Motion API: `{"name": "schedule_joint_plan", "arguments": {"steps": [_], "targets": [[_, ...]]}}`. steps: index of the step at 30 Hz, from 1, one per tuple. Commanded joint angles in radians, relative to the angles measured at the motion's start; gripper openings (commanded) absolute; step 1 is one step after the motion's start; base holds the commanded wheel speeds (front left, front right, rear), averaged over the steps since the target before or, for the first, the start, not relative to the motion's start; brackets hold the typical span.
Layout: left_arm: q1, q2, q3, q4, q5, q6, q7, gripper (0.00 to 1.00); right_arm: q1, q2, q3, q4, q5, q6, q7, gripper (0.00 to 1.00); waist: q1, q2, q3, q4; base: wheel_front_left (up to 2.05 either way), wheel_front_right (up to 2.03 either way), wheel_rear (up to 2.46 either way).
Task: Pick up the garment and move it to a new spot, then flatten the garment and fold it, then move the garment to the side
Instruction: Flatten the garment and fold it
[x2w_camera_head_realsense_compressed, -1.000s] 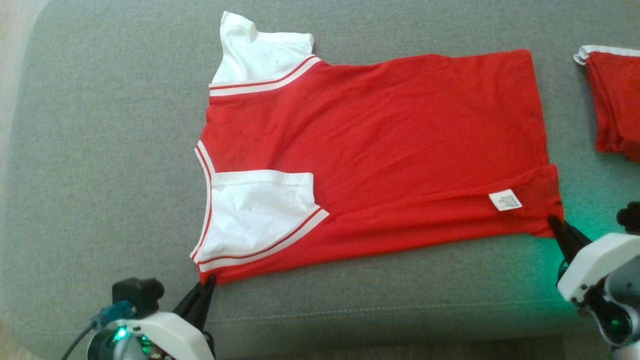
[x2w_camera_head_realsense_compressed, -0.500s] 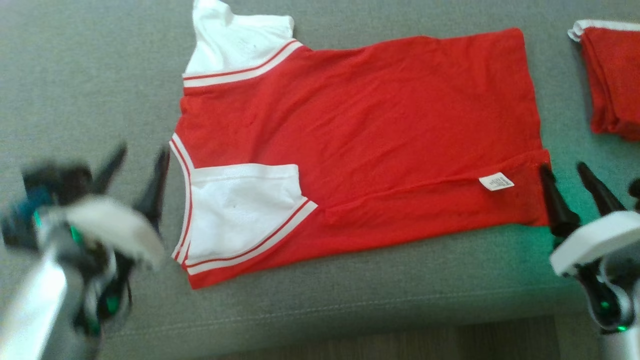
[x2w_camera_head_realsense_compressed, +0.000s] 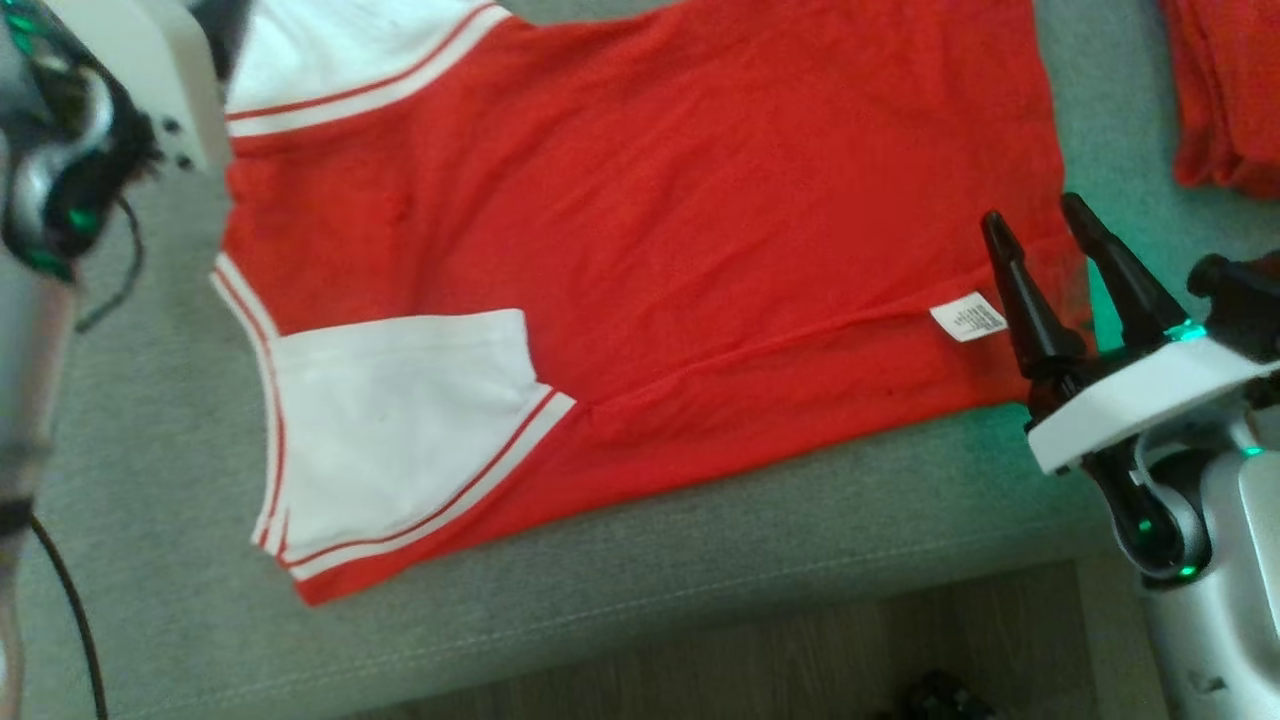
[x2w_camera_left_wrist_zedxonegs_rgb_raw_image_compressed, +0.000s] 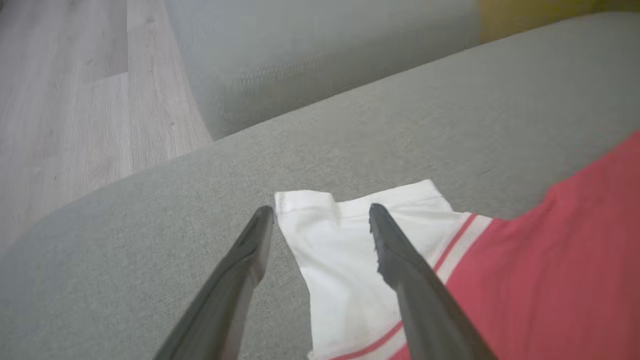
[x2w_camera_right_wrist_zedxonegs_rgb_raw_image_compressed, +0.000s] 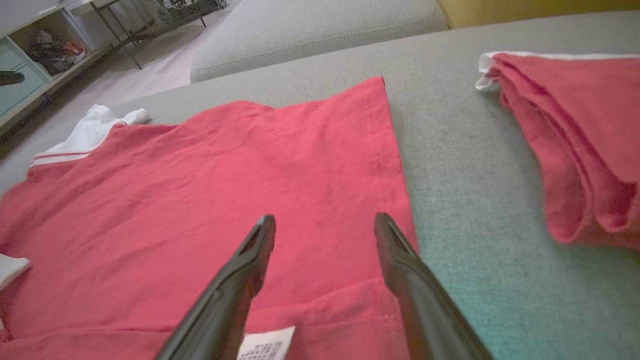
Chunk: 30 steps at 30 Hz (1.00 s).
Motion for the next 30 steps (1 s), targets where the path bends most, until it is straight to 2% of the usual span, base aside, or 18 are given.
{"name": "schedule_joint_plan", "arguments": {"steps": [1, 7, 13, 16, 21, 30], "targets": [[-0.07, 0.06, 0.028, 0.02, 0.023, -0.009, 0.015, 1.0, -0.01, -0.022, 0.028, -0.021, 0.013, 0.0, -0.017, 1.0, -0.0001, 0.0, 0.045, -0.041, 0.0, 0.0, 0.0], [-0.188, 0.073, -0.005, 0.203, 0.065, -0.024, 0.028, 1.0, -0.034, -0.034, 0.064, 0.016, 0.04, 0.0, -0.052, 1.0, -0.0001, 0.0, 0.088, -0.082, 0.0, 0.0, 0.0], [-0.242, 0.085, -0.015, 0.331, 0.082, -0.029, 0.006, 1.0, -0.056, -0.038, 0.093, 0.049, 0.054, 0.0, -0.073, 1.0, -0.0001, 0.0, 0.104, -0.116, 0.0, 0.0, 0.0], [-0.257, 0.088, -0.003, 0.383, 0.079, -0.01, -0.005, 1.0, -0.065, -0.04, 0.101, 0.06, 0.058, 0.0, -0.083, 1.0, -0.0001, 0.0, 0.107, -0.125, 0.0, 0.0, 0.0], [-0.272, 0.088, -0.002, 0.451, 0.081, 0.013, -0.007, 1.0, -0.073, -0.039, 0.111, 0.074, 0.056, 0.0, -0.096, 1.0, -0.0001, 0.0, 0.104, -0.134, 0.0, 0.0, 0.0], [-0.3, 0.088, -0.026, 0.499, 0.062, -0.025, 0.023, 1.0, -0.089, -0.046, 0.12, 0.077, 0.056, 0.0, -0.101, 1.0, -0.0001, 0.0, 0.119, -0.143, 0.0, 0.0, 0.0]]}}
